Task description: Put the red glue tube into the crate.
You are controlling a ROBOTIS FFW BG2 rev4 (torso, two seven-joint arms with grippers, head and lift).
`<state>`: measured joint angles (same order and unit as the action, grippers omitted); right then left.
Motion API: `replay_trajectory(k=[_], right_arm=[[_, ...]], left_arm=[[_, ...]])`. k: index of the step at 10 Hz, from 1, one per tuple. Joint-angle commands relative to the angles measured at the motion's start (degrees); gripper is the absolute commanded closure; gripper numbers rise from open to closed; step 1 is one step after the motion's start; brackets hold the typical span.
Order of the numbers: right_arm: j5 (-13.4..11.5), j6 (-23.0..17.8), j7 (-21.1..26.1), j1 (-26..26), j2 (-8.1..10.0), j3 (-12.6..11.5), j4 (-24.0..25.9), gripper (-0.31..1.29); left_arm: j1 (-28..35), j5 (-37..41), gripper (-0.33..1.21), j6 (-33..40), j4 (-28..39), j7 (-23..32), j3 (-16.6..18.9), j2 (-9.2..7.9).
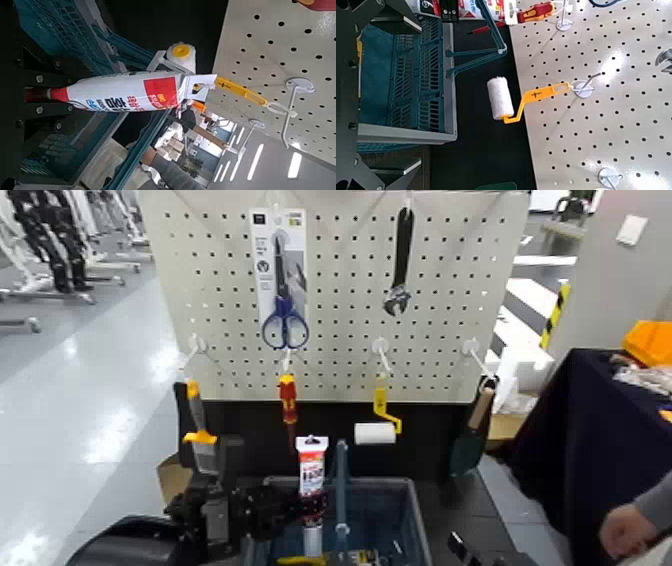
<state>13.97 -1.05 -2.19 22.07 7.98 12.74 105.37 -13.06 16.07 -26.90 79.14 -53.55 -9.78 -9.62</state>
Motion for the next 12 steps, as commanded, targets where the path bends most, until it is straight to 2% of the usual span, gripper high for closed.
replay_trajectory(k=[1,6,7,8,9,12], right_arm=[[0.09,0.00,0.08,0.08,0.02,0.09,0.01,0.14],[0.27,0.00,0.08,0.16,0.10,0.09,0.01,0.14],[0.27,0.00,0.08,0.16,0.10,0.09,0.01,0.14],[0.27,0.00,0.08,0.16,0.19,0.09,0.10,0.14],[0.27,0.00,0.08,0.16,0.19,0.09,0.10,0.14],[0.45,0.00,0.08,0.34,0.19,0.09,0.10,0.14]], left_arm=[[0.23,-0.69,1.18,-0.34,-0.13,-0.15,-0.07,-0.05],[0.14,-2.09,1.17,-1.04,-0.83,-0.59,-0.51,-0.05],[0.06,-2.18,0.88,-1.57,-0.74,-0.50,-0.51,-0.05],[0.14,-2.18,0.30,-1.31,-0.66,-0.50,-0.24,0.04],[0.06,-2.18,0.00,-1.48,-0.57,-0.59,-0.07,0.04],[0.06,-2.62,-0.02,-0.60,1.63,0.12,0.64,0.22]])
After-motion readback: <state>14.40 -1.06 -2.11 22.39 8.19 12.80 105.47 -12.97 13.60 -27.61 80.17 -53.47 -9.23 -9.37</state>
